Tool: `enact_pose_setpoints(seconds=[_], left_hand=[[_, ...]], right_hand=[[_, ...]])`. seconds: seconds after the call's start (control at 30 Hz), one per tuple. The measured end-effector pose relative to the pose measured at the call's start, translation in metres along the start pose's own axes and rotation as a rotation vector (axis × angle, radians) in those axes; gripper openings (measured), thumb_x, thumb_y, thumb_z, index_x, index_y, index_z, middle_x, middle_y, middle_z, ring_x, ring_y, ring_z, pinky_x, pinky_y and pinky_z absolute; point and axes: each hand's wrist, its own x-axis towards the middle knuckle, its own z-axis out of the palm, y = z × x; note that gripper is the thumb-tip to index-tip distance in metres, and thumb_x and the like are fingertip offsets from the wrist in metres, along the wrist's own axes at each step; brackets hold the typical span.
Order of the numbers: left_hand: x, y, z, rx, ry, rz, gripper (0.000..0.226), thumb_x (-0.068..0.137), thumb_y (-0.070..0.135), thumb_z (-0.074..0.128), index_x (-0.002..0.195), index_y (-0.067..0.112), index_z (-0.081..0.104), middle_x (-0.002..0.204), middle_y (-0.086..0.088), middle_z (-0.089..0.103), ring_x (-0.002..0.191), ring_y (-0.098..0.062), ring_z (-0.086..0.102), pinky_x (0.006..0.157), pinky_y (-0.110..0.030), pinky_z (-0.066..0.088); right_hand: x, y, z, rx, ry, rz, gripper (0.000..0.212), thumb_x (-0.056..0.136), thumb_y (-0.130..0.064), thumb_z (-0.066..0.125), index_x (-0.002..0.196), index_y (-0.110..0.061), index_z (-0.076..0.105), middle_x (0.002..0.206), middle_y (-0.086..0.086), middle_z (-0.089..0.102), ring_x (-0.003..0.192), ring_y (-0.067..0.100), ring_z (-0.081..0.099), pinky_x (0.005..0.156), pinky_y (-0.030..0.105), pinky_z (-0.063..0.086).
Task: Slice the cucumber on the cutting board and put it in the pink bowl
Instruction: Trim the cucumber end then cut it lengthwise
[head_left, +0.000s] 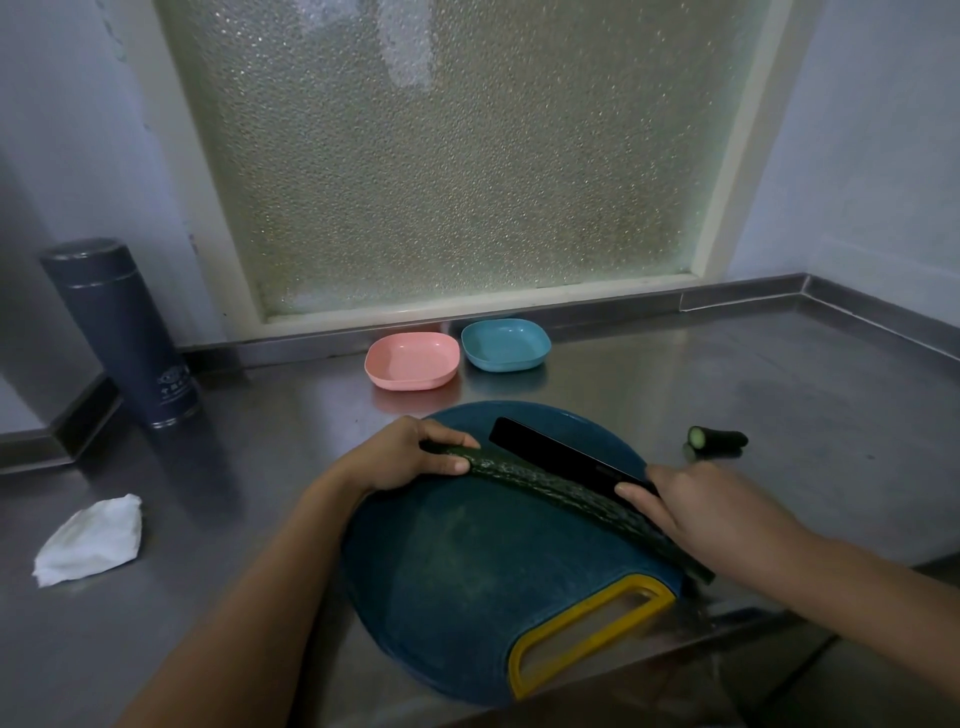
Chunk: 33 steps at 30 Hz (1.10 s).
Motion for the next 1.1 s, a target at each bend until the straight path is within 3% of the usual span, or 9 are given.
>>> enact_pose_setpoints(seconds=[0.1,0.23,0.4,0.53,0.63,0.77,0.9,1.0,1.1], left_hand=[[0.001,0.001,0.000,-0.020,-0.013,-0.003,0.023,0.081,0.019,0.071,0.102,0.028,0.068,0.099,0.016,0.065,0.083,0.011,0.060,0.075,0.000,0.039],[0.003,0.003,-0.003,-0.045,-0.044,-0.011,0.022,0.079,0.020,0.072,0.099,0.030,0.071,0.095,0.016,0.068,0.088,0.005,0.062,0.076,-0.004,0.041],[0.006,0.008,-0.006,-0.088,-0.097,-0.011,0.027,0.060,0.042,0.074,0.087,0.040,0.074,0.094,0.019,0.070,0.091,0.001,0.063,0.077,-0.007,0.044],[0.011,0.005,-0.007,-0.097,-0.110,-0.025,0.022,0.077,0.017,0.071,0.096,0.028,0.072,0.090,0.019,0.071,0.086,0.003,0.063,0.073,-0.005,0.044],[0.014,0.004,-0.009,-0.122,-0.113,-0.044,0.023,0.080,0.011,0.070,0.100,0.022,0.072,0.093,0.013,0.071,0.089,-0.001,0.064,0.075,-0.008,0.045],[0.016,0.005,-0.009,-0.113,-0.124,-0.033,0.025,0.074,0.020,0.073,0.098,0.025,0.073,0.092,0.015,0.071,0.090,-0.003,0.064,0.077,-0.009,0.045],[0.016,0.004,-0.010,-0.114,-0.147,-0.011,0.043,0.054,0.048,0.080,0.093,0.032,0.075,0.095,0.015,0.071,0.092,-0.001,0.064,0.077,-0.009,0.046],[0.019,0.001,-0.011,-0.149,-0.143,-0.029,0.039,0.056,0.037,0.081,0.093,0.027,0.075,0.098,0.009,0.072,0.093,-0.007,0.064,0.077,-0.012,0.048],[0.019,0.002,-0.011,-0.149,-0.161,-0.025,0.045,0.051,0.042,0.082,0.093,0.029,0.075,0.095,0.012,0.072,0.090,-0.003,0.065,0.075,-0.010,0.047]], right_hand=[[0.000,-0.001,-0.002,-0.019,-0.018,0.001,0.047,0.097,-0.054,0.022,0.090,-0.019,0.053,0.058,-0.009,0.038,0.047,0.006,0.036,0.044,0.022,0.027],[0.001,-0.001,-0.008,0.000,-0.054,0.003,0.040,0.098,-0.052,0.024,0.080,-0.022,0.042,0.059,-0.009,0.039,0.047,0.005,0.035,0.043,0.022,0.027],[0.002,0.000,-0.009,0.020,-0.068,0.001,0.041,0.098,-0.052,0.025,0.078,-0.020,0.041,0.059,-0.007,0.038,0.047,0.005,0.033,0.042,0.022,0.025],[0.005,0.003,-0.006,0.043,-0.079,-0.011,0.043,0.098,-0.052,0.025,0.081,-0.018,0.047,0.059,-0.007,0.040,0.048,0.005,0.036,0.042,0.022,0.025],[0.008,0.007,-0.004,0.084,-0.085,-0.020,0.050,0.097,-0.052,0.026,0.090,-0.013,0.057,0.061,-0.006,0.044,0.053,0.011,0.045,0.043,0.020,0.028],[0.013,0.010,-0.002,0.138,-0.112,-0.018,0.052,0.097,-0.052,0.028,0.089,-0.011,0.059,0.064,-0.003,0.049,0.061,0.016,0.054,0.048,0.022,0.031],[0.015,0.009,-0.003,0.136,-0.145,-0.013,0.054,0.097,-0.052,0.029,0.092,-0.008,0.060,0.064,-0.002,0.048,0.056,0.014,0.049,0.048,0.022,0.031],[0.012,0.002,-0.006,0.019,-0.147,-0.025,0.050,0.099,-0.051,0.027,0.086,-0.012,0.055,0.062,-0.005,0.041,0.050,0.007,0.038,0.043,0.021,0.025],[0.009,-0.002,-0.007,-0.004,-0.138,-0.010,0.045,0.099,-0.051,0.026,0.079,-0.017,0.046,0.062,-0.006,0.039,0.049,0.006,0.035,0.044,0.021,0.024]])
